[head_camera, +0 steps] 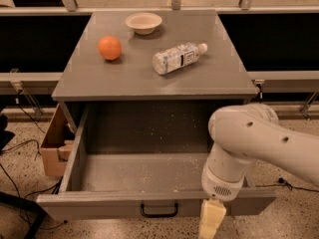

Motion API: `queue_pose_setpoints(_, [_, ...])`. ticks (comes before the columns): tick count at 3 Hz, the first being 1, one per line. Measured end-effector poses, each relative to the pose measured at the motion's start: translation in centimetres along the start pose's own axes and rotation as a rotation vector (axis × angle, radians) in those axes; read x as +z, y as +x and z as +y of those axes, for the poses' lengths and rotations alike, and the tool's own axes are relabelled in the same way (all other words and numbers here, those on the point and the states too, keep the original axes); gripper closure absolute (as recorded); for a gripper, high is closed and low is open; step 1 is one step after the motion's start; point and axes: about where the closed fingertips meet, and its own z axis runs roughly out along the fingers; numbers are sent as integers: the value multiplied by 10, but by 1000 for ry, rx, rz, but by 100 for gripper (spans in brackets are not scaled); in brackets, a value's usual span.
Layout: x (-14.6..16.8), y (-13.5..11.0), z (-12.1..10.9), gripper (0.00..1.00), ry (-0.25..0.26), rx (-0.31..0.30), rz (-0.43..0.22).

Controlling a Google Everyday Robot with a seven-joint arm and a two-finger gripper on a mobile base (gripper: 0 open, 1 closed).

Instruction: Open top drawer

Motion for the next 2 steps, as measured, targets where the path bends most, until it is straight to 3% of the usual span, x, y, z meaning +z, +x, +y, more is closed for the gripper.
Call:
queue_pose_setpoints(1, [6,22,50,41,-58,32,9])
queue_pose_setpoints(2, [6,22,50,64,-58,32,9])
